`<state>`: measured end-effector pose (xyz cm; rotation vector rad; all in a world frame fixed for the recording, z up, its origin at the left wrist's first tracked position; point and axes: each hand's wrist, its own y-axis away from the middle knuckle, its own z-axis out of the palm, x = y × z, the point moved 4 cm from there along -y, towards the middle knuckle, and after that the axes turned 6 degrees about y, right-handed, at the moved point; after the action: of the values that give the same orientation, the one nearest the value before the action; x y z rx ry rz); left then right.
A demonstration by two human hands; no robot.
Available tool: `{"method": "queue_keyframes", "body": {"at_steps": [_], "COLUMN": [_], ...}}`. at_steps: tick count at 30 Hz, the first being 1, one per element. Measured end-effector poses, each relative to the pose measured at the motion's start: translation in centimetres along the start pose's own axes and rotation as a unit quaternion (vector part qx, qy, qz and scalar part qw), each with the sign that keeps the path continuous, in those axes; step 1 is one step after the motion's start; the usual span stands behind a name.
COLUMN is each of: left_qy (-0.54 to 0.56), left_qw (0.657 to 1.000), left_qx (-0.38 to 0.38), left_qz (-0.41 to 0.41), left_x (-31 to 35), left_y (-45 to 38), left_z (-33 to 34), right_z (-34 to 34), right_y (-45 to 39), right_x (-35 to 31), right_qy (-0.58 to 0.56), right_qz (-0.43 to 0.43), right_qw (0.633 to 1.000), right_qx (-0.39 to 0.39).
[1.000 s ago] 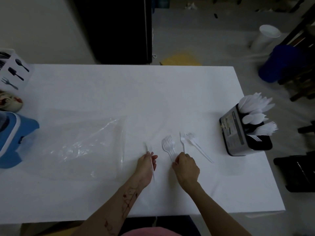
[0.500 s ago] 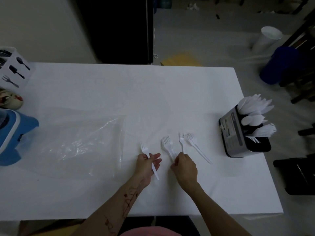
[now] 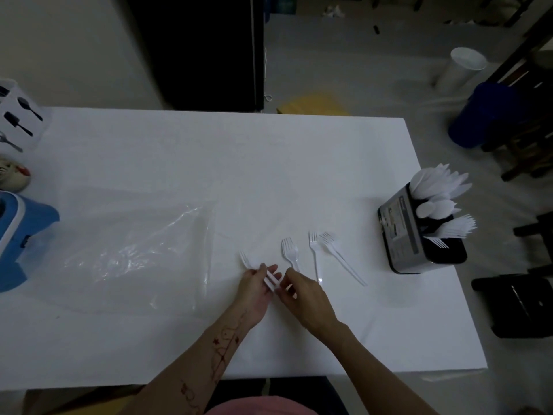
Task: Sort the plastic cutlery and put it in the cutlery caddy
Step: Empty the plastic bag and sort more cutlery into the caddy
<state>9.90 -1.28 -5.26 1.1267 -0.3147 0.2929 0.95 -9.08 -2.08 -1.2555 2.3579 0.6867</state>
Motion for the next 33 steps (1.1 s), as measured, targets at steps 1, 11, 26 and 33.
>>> {"method": "queue_keyframes", "body": {"at_steps": [1,11,26,33], "left_qy": [0.002,-0.008,-0.111,-0.03], "left_qw": [1.0,0.999,0.993,0.999], "left_qx": [0.01,0.049,0.025,0.004], "left_qz": [0.009,0.005,0.015,-0.012], "left_x": [0.1,0.4,0.4,0.0], "left_y": [0.0,-0.2,-0.2,-0.1], "left_z": [-0.1,-0.8,0.2,0.2], "right_z": [0.0,-0.2,-1.0,0.4], "right_y": [0.1,-0.5,0.0,0.2], "right_x": [0.0,3.6,2.7,2.0], "right_qy": [-0.005,0.098,0.032,-0.026], "right_qz": [-0.004,0.23,0.145,-0.033], "right_qw": [1.0,0.968,0.979,0.996], "right_qx": [-0.01,0.024,0.138,0.076]}}
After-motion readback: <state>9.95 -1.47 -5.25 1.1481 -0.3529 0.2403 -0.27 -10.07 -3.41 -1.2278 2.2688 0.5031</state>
